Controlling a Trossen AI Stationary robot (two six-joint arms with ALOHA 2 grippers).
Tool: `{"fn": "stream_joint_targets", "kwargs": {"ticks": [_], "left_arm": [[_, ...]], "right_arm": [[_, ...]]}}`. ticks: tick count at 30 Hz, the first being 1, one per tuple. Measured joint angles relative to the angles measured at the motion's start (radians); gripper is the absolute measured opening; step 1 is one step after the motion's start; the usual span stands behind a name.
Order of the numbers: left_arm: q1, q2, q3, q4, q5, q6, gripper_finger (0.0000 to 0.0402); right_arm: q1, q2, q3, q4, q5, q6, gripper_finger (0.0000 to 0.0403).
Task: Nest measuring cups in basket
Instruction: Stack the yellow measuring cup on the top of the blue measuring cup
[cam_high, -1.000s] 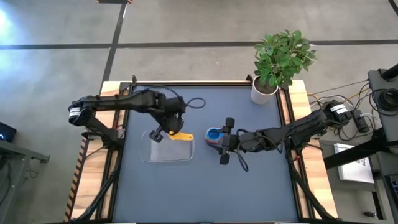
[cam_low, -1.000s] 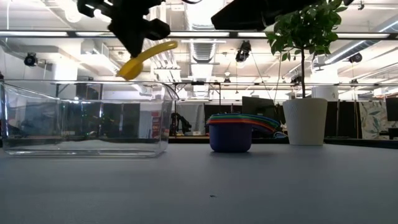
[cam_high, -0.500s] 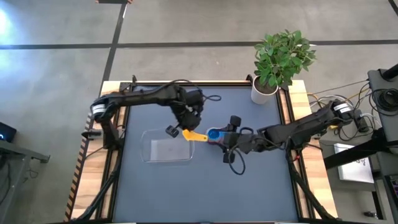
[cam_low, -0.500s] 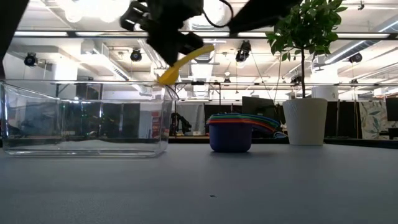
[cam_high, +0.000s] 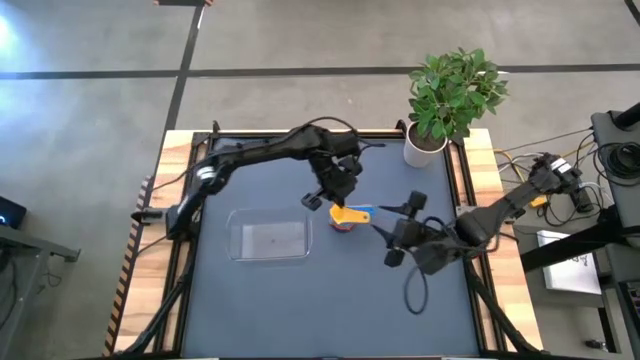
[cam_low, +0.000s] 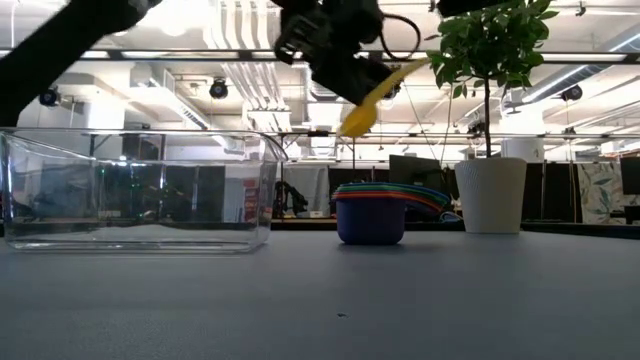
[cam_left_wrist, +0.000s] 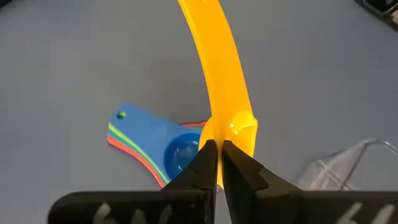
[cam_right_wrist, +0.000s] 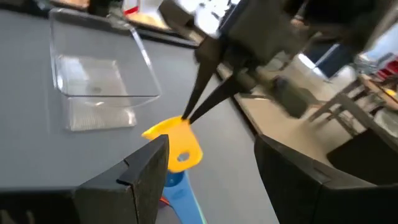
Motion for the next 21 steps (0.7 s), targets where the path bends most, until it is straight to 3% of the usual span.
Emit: {"fn": "stream_joint_targets", "kwargs": {"ticks": [4, 12, 21], "left_arm": [[0.014, 0.119, 0.135, -0.104, 0.021, 0.000, 0.0000], [0.061, 0.143, 0.033, -0.109, 0.094, -0.005, 0.0000], [0.069, 0.141, 0.041, -0.037, 0.205, 0.000, 0.0000]], "right_arm": [[0.052, -0.024, -0.002, -0.082, 0.055, 0.079, 0.0226], [0.074, -0.027, -0.011, -0.158, 0.081, 0.151, 0.0226], [0.074, -0.027, -0.016, -0.157, 0.107, 0.151, 0.0226]]}}
